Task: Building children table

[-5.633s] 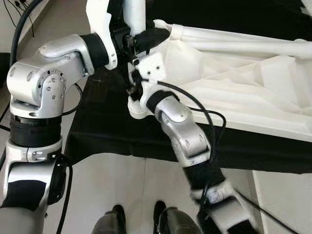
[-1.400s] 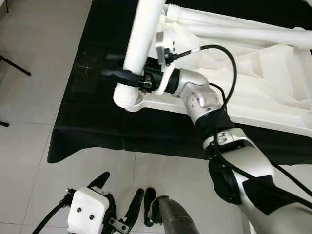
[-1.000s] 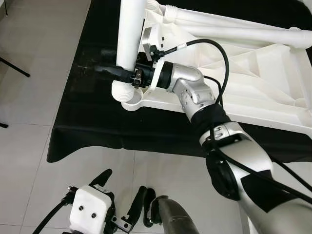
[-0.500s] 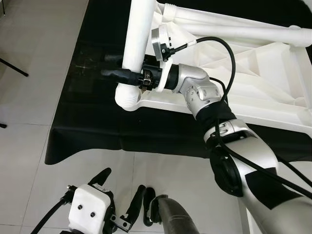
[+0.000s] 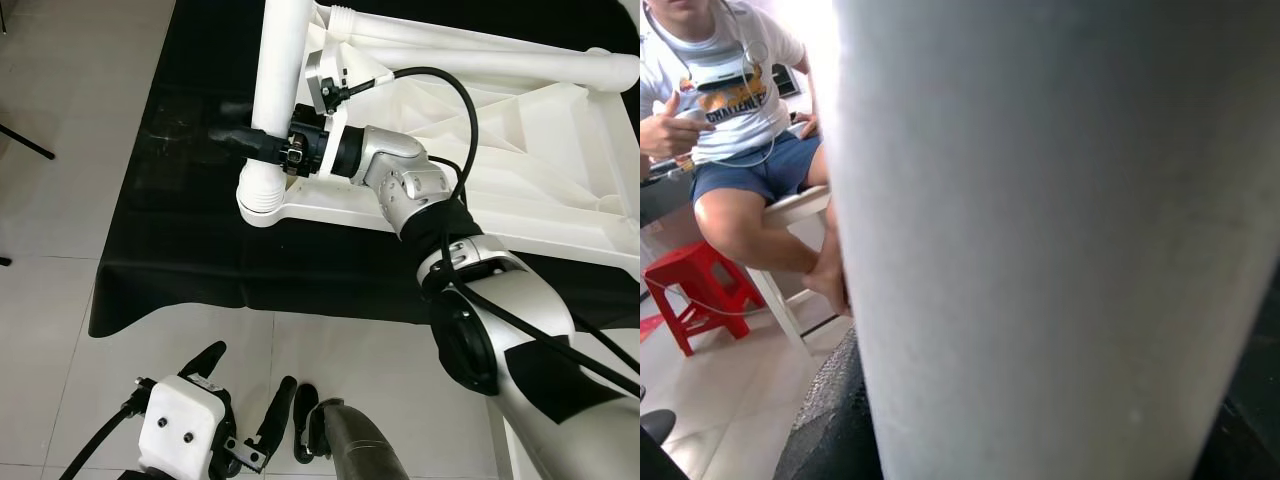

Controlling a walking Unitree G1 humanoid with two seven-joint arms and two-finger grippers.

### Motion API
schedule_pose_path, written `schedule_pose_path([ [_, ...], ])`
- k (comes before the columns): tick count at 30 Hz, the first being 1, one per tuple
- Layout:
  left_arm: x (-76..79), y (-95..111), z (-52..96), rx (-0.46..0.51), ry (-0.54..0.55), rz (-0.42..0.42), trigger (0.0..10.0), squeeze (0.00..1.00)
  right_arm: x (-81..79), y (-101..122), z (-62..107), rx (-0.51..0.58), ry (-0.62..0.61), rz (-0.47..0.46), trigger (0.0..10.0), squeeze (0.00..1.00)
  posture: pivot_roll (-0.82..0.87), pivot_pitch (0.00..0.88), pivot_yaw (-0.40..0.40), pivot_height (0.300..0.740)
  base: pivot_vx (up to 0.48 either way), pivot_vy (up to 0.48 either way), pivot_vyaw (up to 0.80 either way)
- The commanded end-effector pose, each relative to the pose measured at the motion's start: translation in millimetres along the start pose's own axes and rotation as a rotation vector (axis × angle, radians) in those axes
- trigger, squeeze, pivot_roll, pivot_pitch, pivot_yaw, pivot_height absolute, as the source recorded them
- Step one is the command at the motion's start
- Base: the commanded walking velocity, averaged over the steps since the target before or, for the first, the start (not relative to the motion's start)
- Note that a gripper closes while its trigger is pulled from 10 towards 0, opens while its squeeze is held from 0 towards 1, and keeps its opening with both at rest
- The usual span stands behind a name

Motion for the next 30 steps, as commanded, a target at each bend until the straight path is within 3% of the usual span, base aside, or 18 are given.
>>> schedule_pose_path([
  [1,2.1,-4,1.4,-0.03,-0.013,0.003,10.0,0.0,1.6,-31,-0.4,-0.118,-0.022,-0.067,10.0,0.0,-0.07,0.444,-0.18,0.74,0.0,0.0,0.0],
  [6,1.2,-4,1.4,-0.031,-0.012,-0.001,10.0,0.0,-7.3,-36,-2.7,-0.161,0.086,-0.058,10.0,0.0,-0.07,0.445,-0.177,0.74,0.0,0.0,0.0],
  [8,0.6,-4,1.7,-0.032,-0.011,-0.003,10.0,0.0,-18.0,-36,-2.6,-0.164,0.226,-0.063,10.0,0.0,-0.07,0.447,-0.176,0.74,0.0,0.0,0.0],
  [11,0.2,-4,2.0,-0.032,-0.011,-0.004,10.0,0.0,-24.4,-36,-3.6,-0.175,0.304,-0.062,10.0,0.0,-0.06,0.449,-0.174,0.74,0.0,0.0,0.0],
  [15,-0.2,-4,2.5,-0.033,-0.011,-0.006,10.0,0.0,-28.3,-38,-6.9,-0.193,0.339,-0.05,10.0,0.0,-0.06,0.45,-0.173,0.74,0.0,0.0,0.0],
  [23,-0.4,-4,2.9,-0.035,-0.01,-0.008,10.0,0.0,-30.9,-43,-16.0,-0.235,0.329,-0.017,10.0,0.0,-0.06,0.451,-0.173,0.74,0.0,0.0,0.0],
  [26,-0.2,-4,2.6,-0.035,-0.008,-0.008,10.0,0.0,-20.2,-36,-22.0,-0.206,0.173,0.003,10.0,0.0,-0.06,0.453,-0.176,0.74,0.0,0.0,0.0],
  [30,-0.2,-4,2.4,-0.035,-0.008,-0.008,10.0,0.0,-13.5,-30,-20.9,-0.174,0.097,-0.003,10.0,0.0,-0.06,0.452,-0.176,0.74,0.0,0.0,0.0],
])
Point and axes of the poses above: a point about 5 cm out from each wrist's last joint towards the gripper, its own z axis pointing back from the gripper into the wrist, its own y axis along the axis of the wrist's last joint, x = y × z, the point moved 2 cm from there along -z, pointing out of the wrist towards the gripper, and after that the axes turned 12 degrees about -z, right-handed, at the moved point
